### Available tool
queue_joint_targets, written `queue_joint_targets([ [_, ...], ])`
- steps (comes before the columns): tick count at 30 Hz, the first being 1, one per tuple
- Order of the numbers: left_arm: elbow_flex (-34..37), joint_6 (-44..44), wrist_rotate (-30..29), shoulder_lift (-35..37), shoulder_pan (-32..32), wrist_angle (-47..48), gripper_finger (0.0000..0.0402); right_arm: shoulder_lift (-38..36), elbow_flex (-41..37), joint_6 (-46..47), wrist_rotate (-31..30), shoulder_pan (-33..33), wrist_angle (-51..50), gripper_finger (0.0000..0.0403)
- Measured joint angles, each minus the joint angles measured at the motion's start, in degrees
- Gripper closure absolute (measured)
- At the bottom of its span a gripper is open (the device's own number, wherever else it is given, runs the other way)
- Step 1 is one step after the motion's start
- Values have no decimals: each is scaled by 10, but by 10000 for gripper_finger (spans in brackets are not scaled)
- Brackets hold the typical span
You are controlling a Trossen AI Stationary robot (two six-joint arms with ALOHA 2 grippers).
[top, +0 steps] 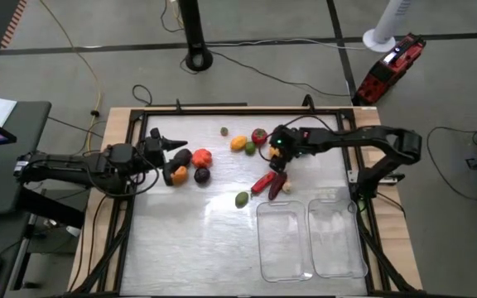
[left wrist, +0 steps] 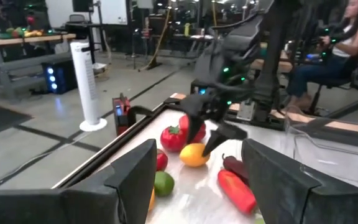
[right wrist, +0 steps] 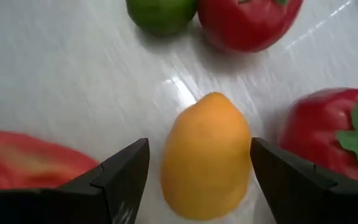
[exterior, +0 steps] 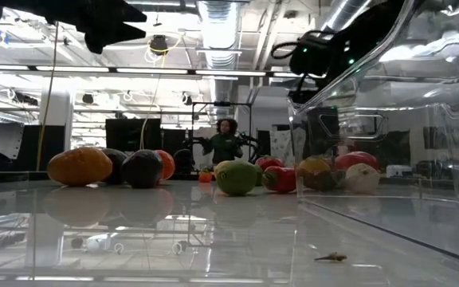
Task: Sort produce into baskets
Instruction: Put the right lemon into the left transparent bin
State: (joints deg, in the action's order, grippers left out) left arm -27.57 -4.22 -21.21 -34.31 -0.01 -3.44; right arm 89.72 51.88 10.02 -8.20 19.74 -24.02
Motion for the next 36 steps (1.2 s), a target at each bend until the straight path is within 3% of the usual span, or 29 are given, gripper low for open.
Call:
queue_joint_targets([
  [5, 0, -9, 10, 11, 0, 19, 179, 32, 6, 5, -20, 5, -12, 104],
  [11, 0, -8, 14, 11, 0, 19, 181, 41, 8, 5, -27, 1, -15, 146],
  [15, 0, -5, 14, 11, 0, 19, 181, 27, 5, 7, -23, 1, -29, 173],
  [22, 0, -5, 14, 11, 0, 19, 182, -40, 5, 25, -22, -16, -59, 176],
  [28, 0, -5, 14, 11, 0, 19, 182, -135, 5, 67, 31, -91, -70, 176],
  [36, 0, -7, 13, 11, 0, 24, 182, -221, 6, 159, 32, -283, -47, 173],
])
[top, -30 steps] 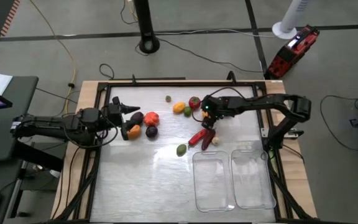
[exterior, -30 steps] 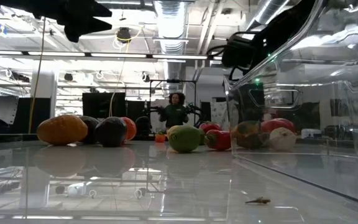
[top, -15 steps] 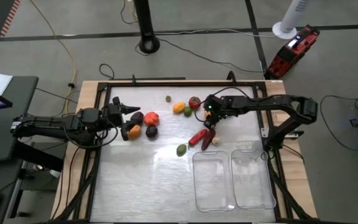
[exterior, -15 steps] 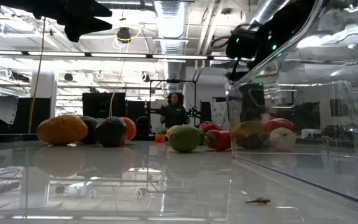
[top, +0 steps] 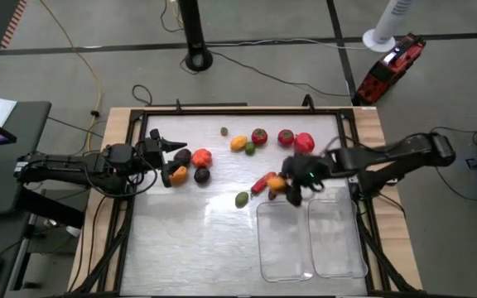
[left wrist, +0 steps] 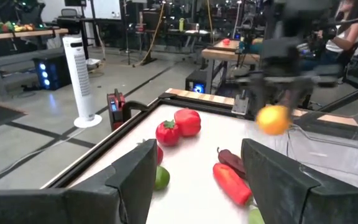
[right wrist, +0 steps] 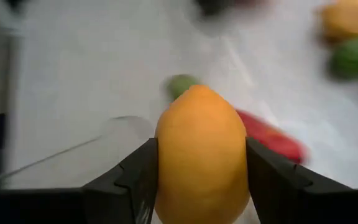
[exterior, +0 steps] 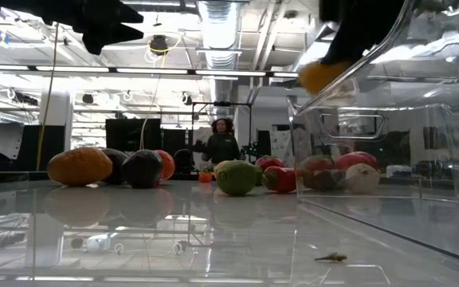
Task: Sort produce into baskets
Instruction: Put the right lemon into the left transparent bin, then put the red chili pepper into the right transparent bin
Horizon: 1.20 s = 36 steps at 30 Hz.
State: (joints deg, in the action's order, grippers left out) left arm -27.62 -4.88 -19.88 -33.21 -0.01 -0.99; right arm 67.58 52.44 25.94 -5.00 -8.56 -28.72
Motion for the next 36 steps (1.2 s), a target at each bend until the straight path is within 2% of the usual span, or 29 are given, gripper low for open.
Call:
queue_joint_targets([
  [2, 0, -2, 0, 0, 0, 0, 182, -1, 0, 12, -12, -48, 4, 168],
  [6, 0, -6, 0, 0, 0, 0, 182, 17, 0, 51, -77, -118, 2, 142],
  [10, 0, -19, 0, 0, 0, 0, 182, 31, 0, 77, -83, -127, 3, 96],
  [15, 0, -29, 21, 0, 0, 4, 182, 25, 0, 92, -47, -110, 0, 51],
  [18, 0, -32, 32, 0, 0, 4, 182, 26, 20, 105, -56, -88, -55, 46],
  [23, 0, -32, 32, 0, 0, 6, 182, 47, 44, 84, -71, -28, -126, 64],
  [30, 0, -31, 32, -1, 0, 8, 182, 105, 46, -20, -9, 77, -135, 85],
  [33, 0, -31, 31, -2, 0, 8, 182, 141, 66, -90, 12, 111, -127, 85],
  [36, 0, -27, 31, -2, 0, 7, 182, 187, 100, -144, 60, 141, -129, 85],
])
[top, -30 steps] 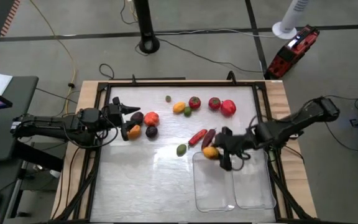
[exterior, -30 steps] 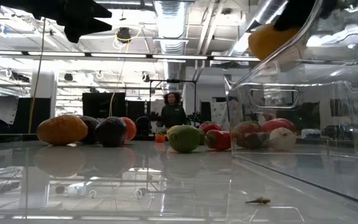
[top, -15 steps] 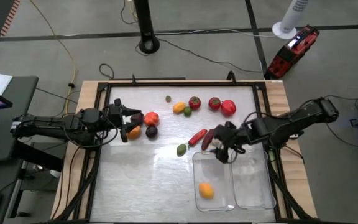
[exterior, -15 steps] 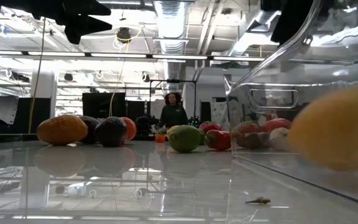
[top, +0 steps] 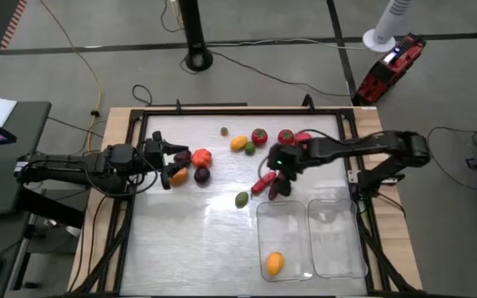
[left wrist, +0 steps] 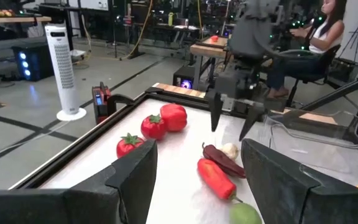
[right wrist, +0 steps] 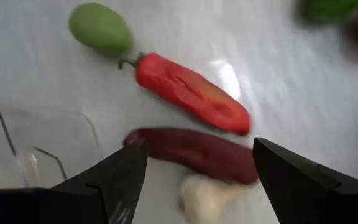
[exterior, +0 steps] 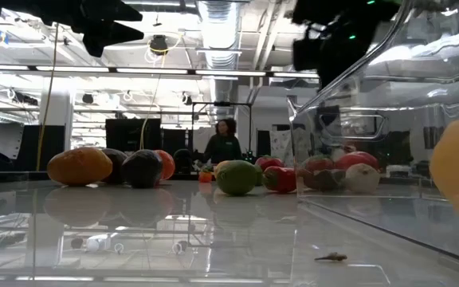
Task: Sort produce into baskets
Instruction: Put the red chili pepper into the right transparent bin
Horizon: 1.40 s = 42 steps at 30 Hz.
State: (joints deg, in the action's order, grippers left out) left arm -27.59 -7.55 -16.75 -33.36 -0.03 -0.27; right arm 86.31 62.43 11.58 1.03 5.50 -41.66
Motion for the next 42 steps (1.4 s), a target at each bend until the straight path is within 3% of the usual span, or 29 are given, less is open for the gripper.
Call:
queue_joint_targets([
  [4, 0, 9, 0, 0, 0, -1, 182, 70, 55, -62, 33, 21, -19, 85],
  [11, 0, 19, 0, 0, 0, 0, 182, 188, 171, -161, 37, 34, -121, 85],
  [17, 0, 23, 0, 0, 0, 10, 182, 250, 217, -211, 64, 37, -149, 85],
  [23, 0, 39, -1, 0, 0, 9, 182, 267, 217, -236, 63, 31, -153, 90],
  [33, 0, 43, -1, 0, 0, 8, 182, 266, 195, -249, 34, 30, -135, 141],
  [42, 0, 43, -1, 0, 0, 8, 182, 266, 176, -250, 13, 30, -124, 147],
])
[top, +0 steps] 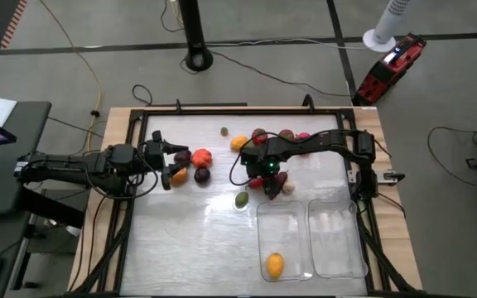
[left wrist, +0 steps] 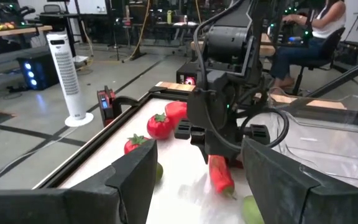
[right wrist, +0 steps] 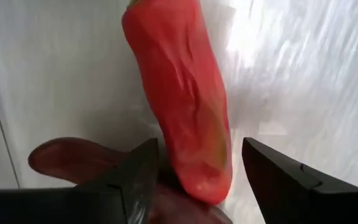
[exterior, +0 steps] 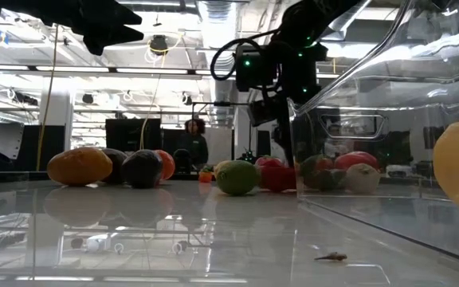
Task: Sort produce into baskets
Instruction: Put the red chili pepper into the right transparent bin
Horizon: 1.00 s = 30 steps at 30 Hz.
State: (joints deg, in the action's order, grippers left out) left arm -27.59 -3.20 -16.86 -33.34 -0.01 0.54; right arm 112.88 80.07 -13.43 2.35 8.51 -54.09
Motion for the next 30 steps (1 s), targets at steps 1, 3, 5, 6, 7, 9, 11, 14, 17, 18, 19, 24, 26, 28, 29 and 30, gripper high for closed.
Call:
queue_joint_targets([
  [1, 0, 0, 0, 0, 0, 0, 182, 0, -2, 0, 0, 1, 4, 151],
  [3, 0, 0, 0, 0, 0, 0, 182, 0, -10, 0, -1, 4, 8, 165],
  [5, 0, 0, 0, 0, 0, 0, 182, 0, -13, 2, -12, 6, 8, 188],
  [6, 0, 0, 0, 0, 0, 0, 182, 0, -13, 4, -18, 6, 7, 203],
  [7, 0, 0, 0, 0, 0, 0, 182, 0, -13, 7, -22, 6, 7, 218],
  [9, 0, 0, 0, 0, 0, 0, 182, -2, -13, 9, -25, 7, 7, 252],
  [11, 0, 3, 0, 0, 0, 0, 182, -3, -8, 9, -25, 6, -4, 284],
  [14, 0, 13, 0, 0, 0, -7, 182, -3, 21, 17, -25, 6, -52, 314],
  [17, 0, 13, 0, 0, 0, -14, 182, -14, 57, 40, -25, 2, -114, 313],
  [18, 0, 13, 0, 0, 0, -14, 182, -22, 69, 50, -25, -1, -131, 308],
  [19, 0, 13, 0, 0, 0, -14, 182, -31, 80, 61, -26, -5, -149, 303],
  [24, 0, 13, 0, 0, 0, -13, 182, -117, 99, 136, -46, -49, -215, 291],
  [26, 0, 13, 0, 0, 0, -13, 182, -156, 93, 182, -51, -69, -229, 292],
  [28, 0, 13, 0, 0, 0, -13, 182, -196, 77, 239, -52, -94, -232, 292],
  [29, 0, 13, 0, 0, 0, -13, 182, -215, 65, 266, -53, -108, -235, 291],
  [30, 0, 13, 0, 0, 0, -13, 182, -233, 51, 295, -53, -125, -238, 290],
])
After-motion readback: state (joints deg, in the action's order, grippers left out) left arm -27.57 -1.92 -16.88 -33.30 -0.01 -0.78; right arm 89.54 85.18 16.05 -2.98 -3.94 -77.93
